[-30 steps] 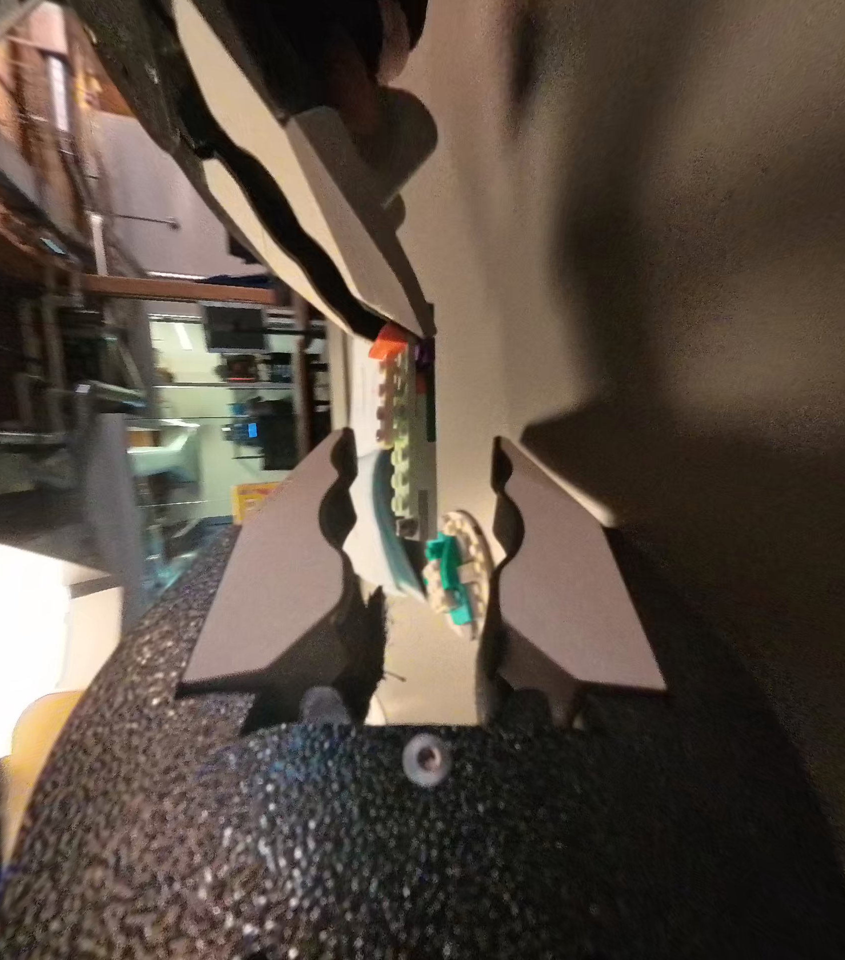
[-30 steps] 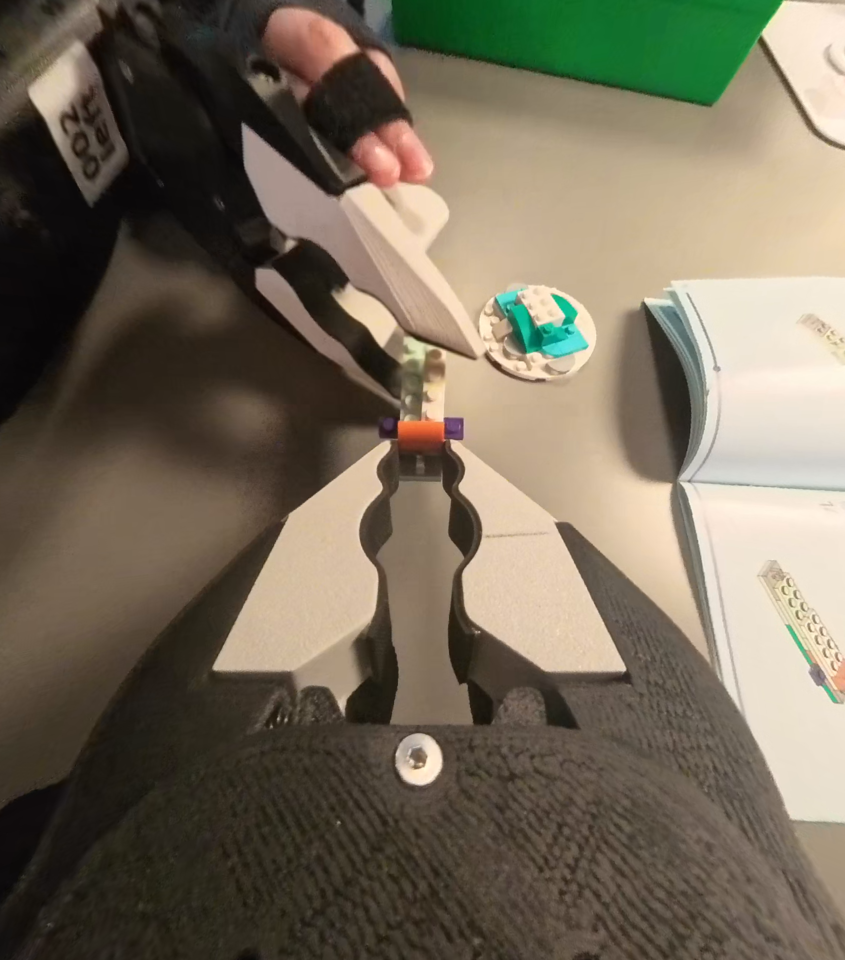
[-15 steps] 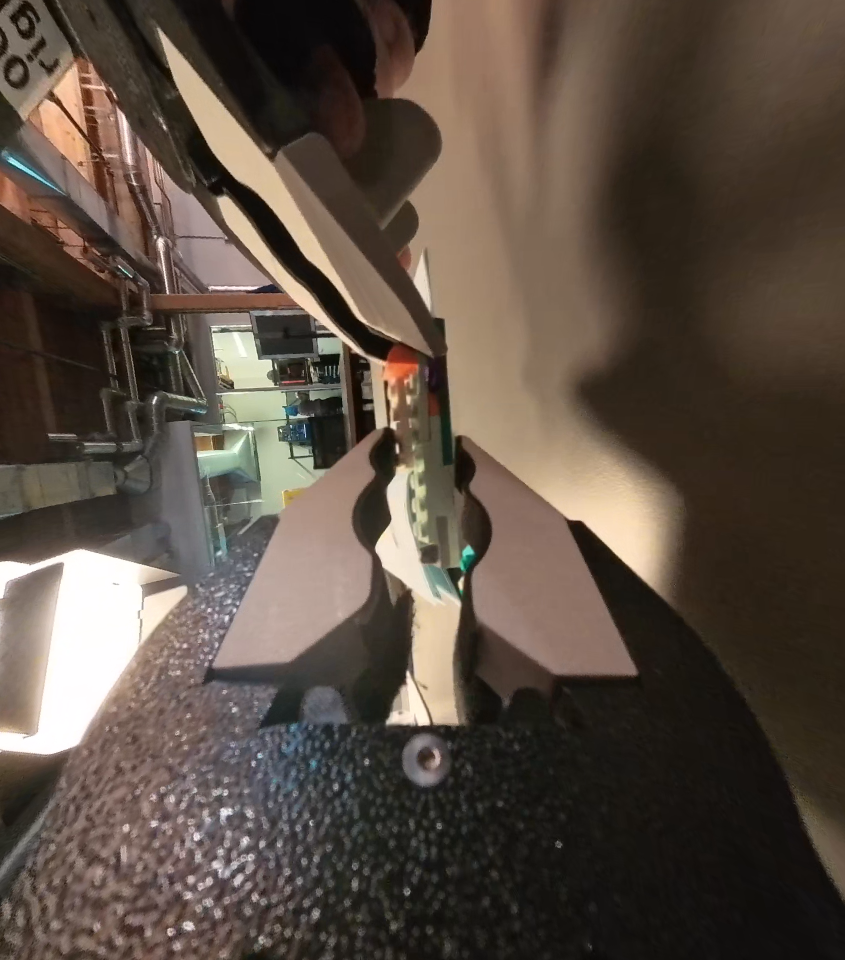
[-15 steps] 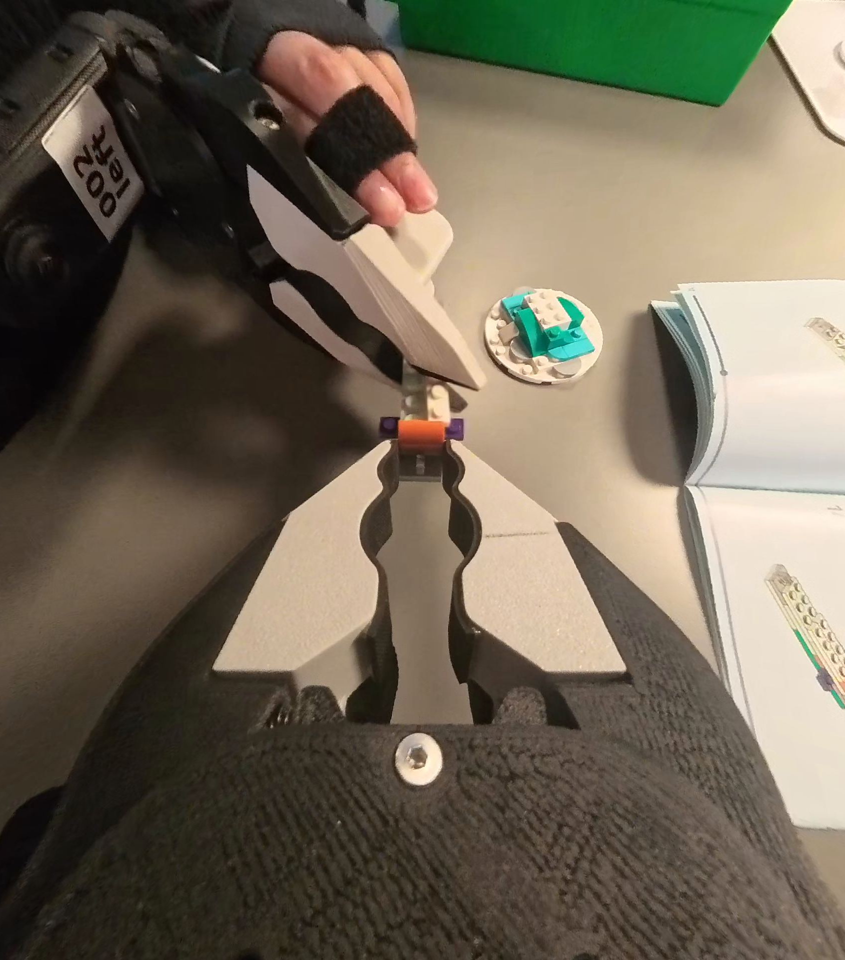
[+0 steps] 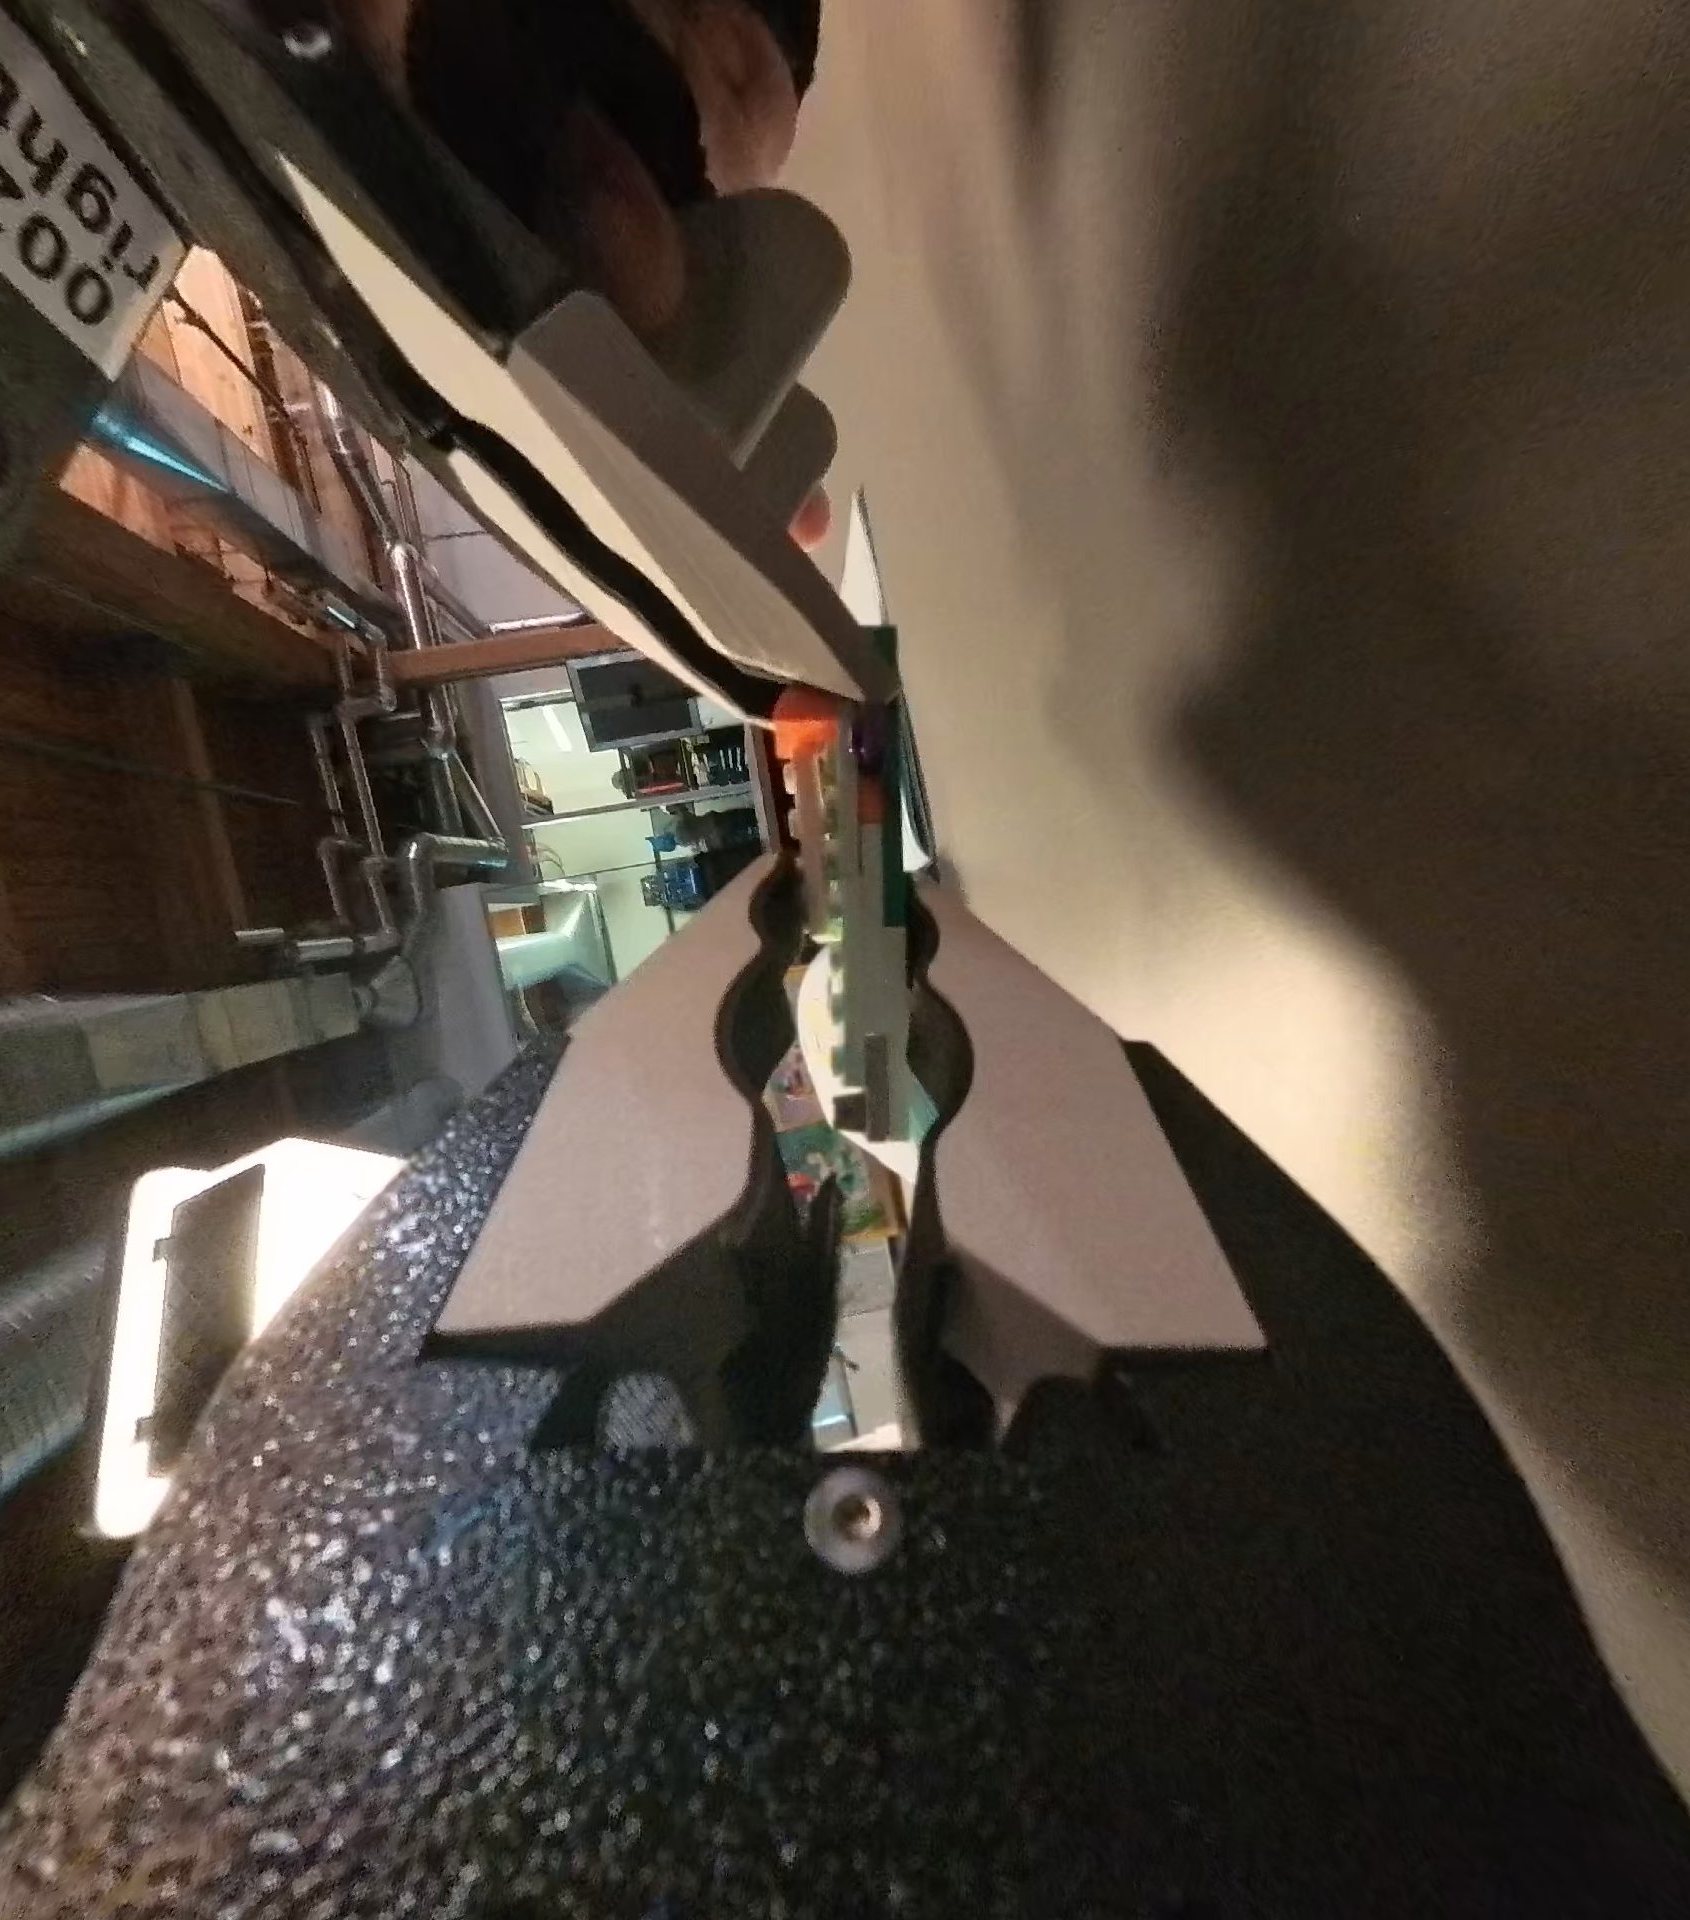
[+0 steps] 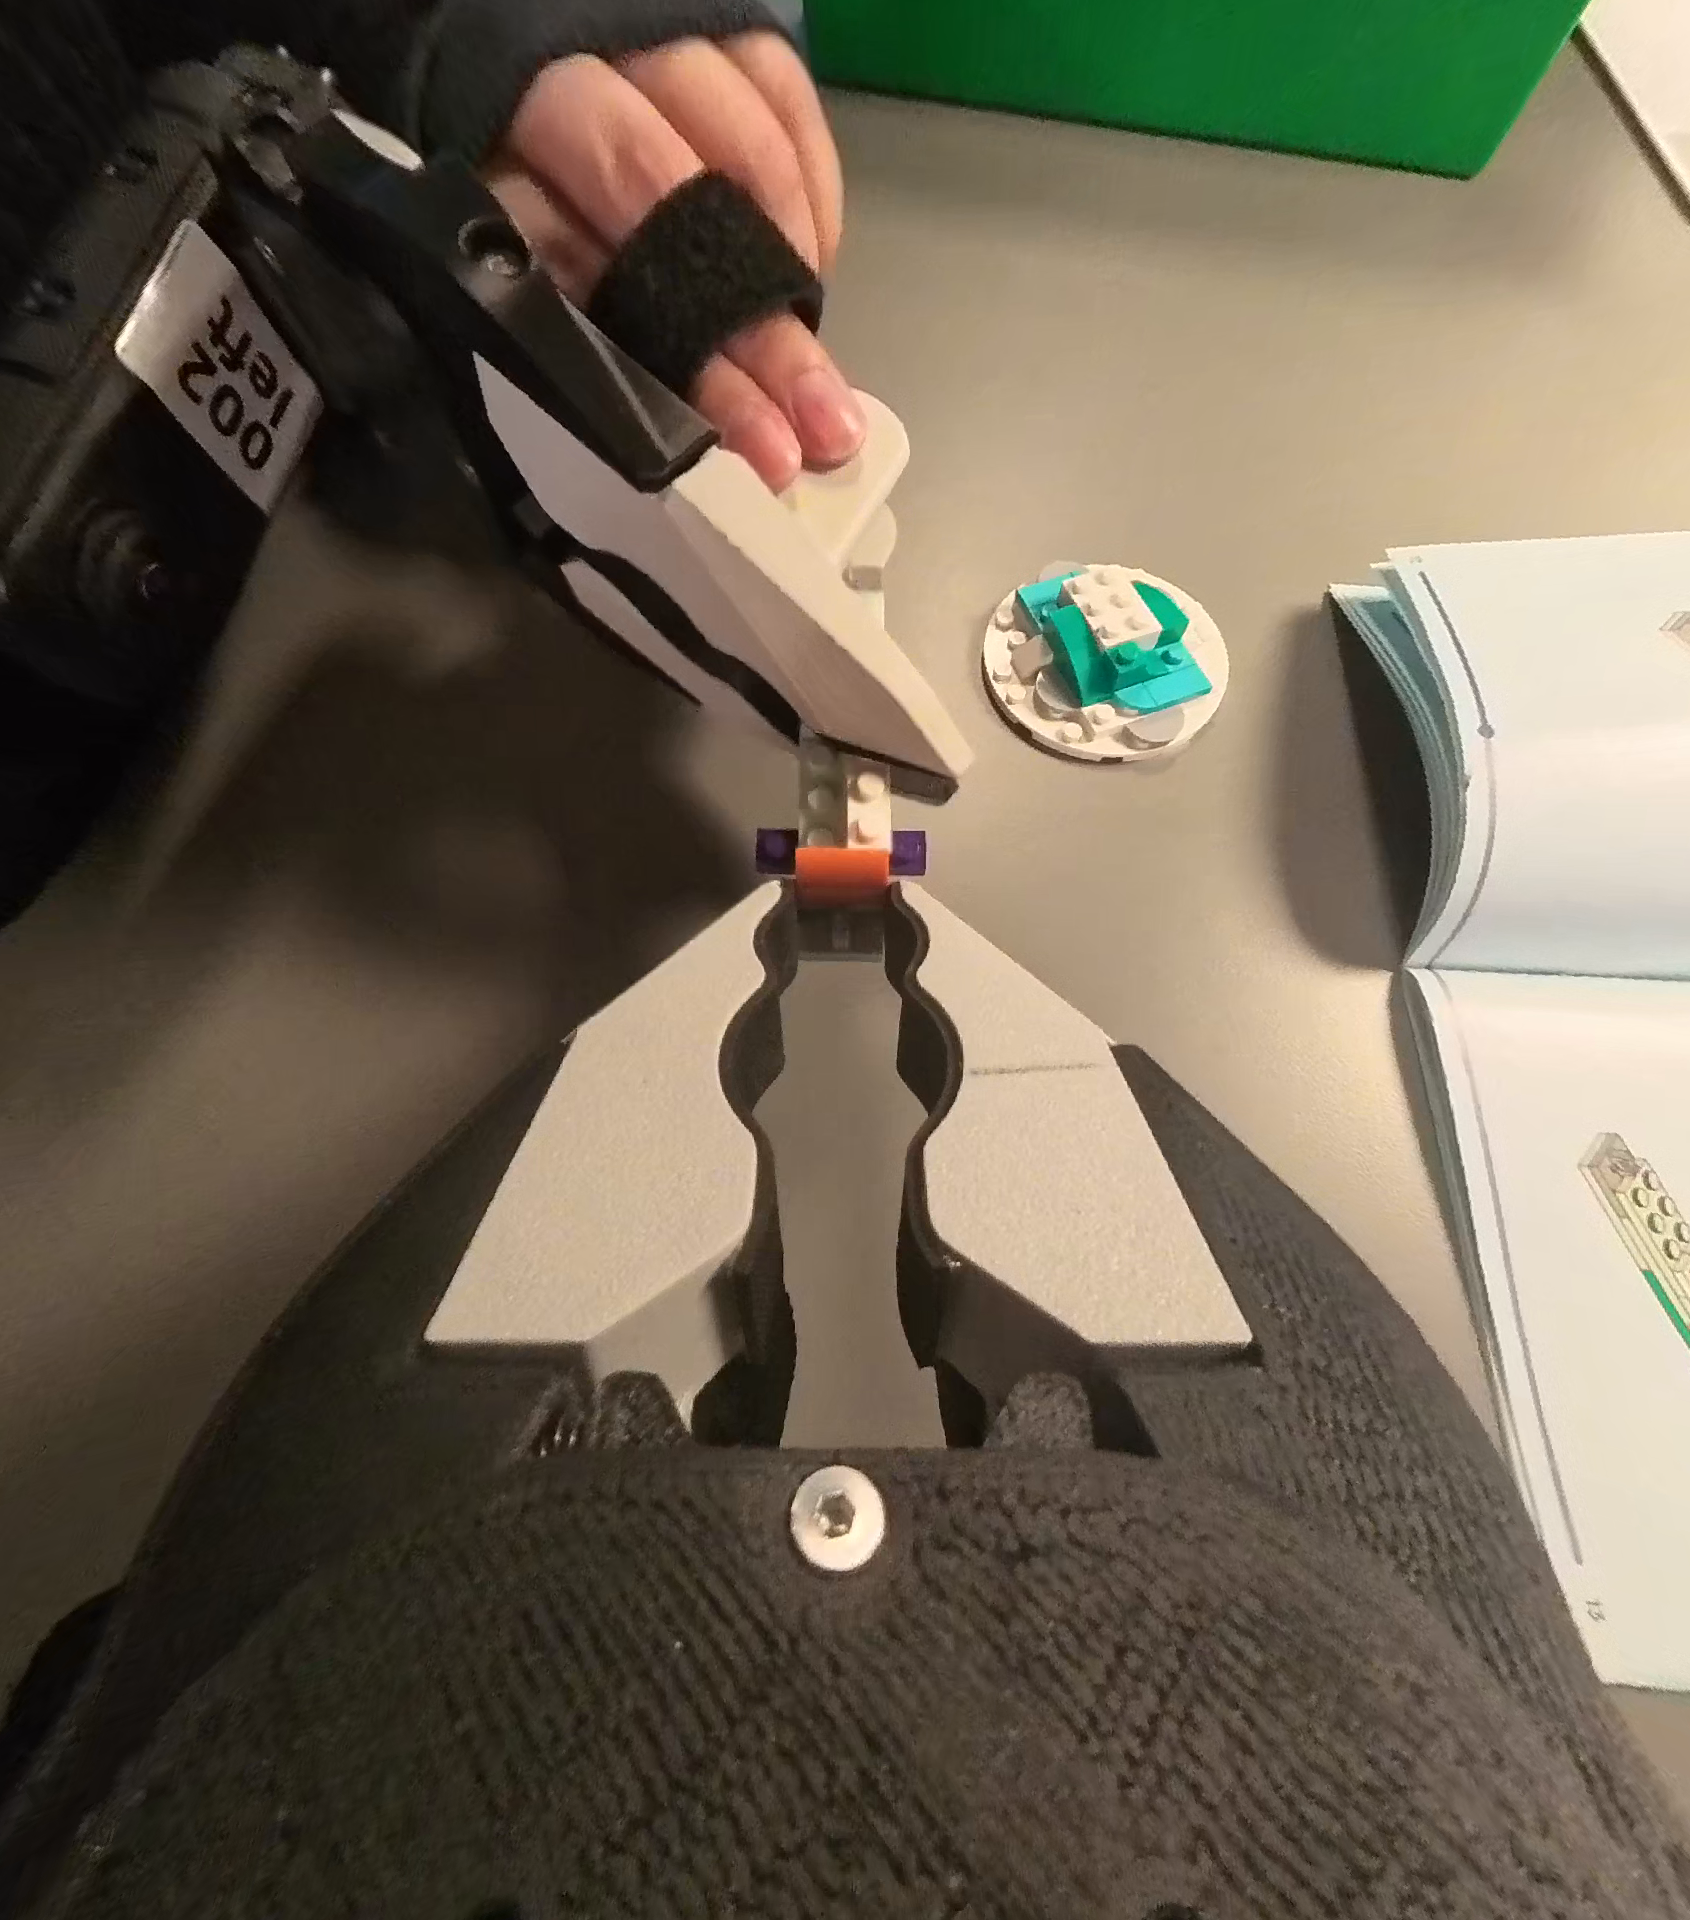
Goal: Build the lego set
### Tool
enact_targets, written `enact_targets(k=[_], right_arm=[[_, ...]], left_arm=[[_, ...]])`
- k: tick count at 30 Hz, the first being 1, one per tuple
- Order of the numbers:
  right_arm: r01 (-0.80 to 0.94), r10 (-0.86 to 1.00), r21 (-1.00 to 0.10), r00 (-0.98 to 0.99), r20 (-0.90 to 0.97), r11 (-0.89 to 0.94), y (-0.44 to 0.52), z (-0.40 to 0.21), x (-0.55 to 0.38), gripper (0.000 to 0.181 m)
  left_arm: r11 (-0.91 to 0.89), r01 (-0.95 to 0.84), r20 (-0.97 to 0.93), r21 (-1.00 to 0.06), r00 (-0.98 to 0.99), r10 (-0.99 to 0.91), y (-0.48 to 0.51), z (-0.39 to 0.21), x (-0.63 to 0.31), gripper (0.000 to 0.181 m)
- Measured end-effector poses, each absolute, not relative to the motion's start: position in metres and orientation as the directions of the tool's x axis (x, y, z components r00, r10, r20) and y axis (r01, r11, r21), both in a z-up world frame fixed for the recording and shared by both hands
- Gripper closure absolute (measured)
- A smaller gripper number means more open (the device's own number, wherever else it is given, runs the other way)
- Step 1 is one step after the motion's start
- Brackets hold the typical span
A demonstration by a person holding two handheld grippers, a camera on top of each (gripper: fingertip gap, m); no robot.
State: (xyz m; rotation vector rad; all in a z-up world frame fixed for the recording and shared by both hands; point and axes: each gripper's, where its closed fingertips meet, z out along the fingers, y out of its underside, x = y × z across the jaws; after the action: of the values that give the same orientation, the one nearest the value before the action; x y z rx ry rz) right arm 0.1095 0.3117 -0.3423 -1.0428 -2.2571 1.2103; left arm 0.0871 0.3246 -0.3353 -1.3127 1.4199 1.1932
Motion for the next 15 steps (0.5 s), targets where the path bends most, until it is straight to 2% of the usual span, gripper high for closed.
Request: enact_targets(k=[2,10,12,15], right_arm=[[0.45,0.762,-0.823,-0.647,-0.032,0.347,0.313,-0.346,0.109,0.167],[0.46,0.796,-0.825,-0.605,-0.019,0.33,0.318,-0.35,0.102,0.164],[0.441,0.818,-0.822,-0.573,0.052,0.36,0.324,-0.349,0.096,0.156],[0.357,0.799,-0.779,-0.529,0.286,0.516,0.332,-0.341,0.088,0.138]], left_arm=[[0.001,-0.993,-0.973,0.12,-0.118,-0.2,0.325,-0.336,0.087,0.168],[-0.051,-0.999,-0.946,-0.002,0.018,-0.323,0.329,-0.346,0.079,0.167],[-0.093,-0.993,-0.925,-0.07,0.1,-0.368,0.33,-0.352,0.074,0.167],[-0.19,-0.963,-0.869,-0.192,0.257,-0.422,0.331,-0.359,0.064,0.167]])
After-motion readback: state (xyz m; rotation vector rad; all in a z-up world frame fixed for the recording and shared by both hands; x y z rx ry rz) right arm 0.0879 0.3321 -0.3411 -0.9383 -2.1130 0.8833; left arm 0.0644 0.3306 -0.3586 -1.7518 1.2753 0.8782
